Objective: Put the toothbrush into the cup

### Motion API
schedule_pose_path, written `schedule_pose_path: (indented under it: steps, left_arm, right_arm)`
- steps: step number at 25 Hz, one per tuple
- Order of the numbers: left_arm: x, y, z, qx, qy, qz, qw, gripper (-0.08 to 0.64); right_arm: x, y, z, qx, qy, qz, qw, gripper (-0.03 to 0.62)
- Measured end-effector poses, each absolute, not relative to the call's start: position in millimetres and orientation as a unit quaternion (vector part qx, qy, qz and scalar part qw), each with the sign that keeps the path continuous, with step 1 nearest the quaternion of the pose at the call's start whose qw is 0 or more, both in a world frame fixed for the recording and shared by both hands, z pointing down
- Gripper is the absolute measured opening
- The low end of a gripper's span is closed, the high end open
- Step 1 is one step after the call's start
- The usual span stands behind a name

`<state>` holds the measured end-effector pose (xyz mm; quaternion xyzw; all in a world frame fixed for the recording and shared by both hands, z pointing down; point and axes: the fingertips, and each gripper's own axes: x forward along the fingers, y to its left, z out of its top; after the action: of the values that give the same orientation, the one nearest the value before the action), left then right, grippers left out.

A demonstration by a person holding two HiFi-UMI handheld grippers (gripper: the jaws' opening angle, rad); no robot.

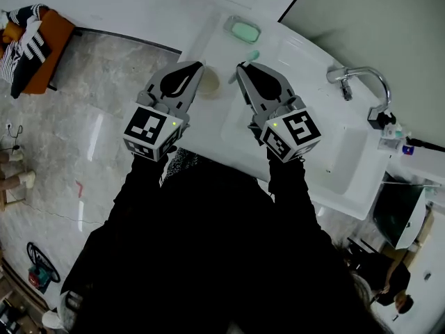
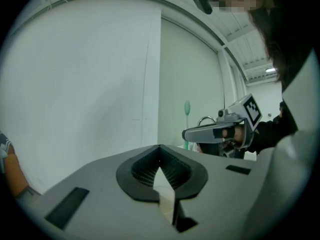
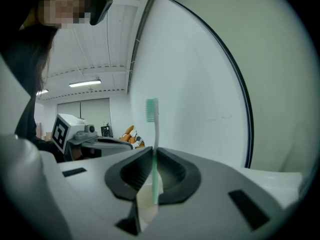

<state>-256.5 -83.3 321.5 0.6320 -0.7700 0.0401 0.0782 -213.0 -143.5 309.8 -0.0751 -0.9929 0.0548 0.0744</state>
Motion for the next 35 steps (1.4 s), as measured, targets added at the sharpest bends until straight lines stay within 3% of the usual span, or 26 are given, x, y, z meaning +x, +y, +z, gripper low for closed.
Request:
schedule_pose_path:
  steps: [18, 35]
  left_arm:
    - [-277.0, 1.9, 325.1, 0.579, -0.810, 0.036, 0.084, 0.008]
    - [-277.3, 17.1, 326.0, 0.575, -0.813, 0.035, 0.082, 0.008]
  right_arm:
    - [-255.8, -88.3, 386.5, -0.103, -0.982, 0.055, 0.148, 0.031]
    - [-256.4, -87.9, 436.7, -0.071, -0.972, 0.051, 0.218, 0.031]
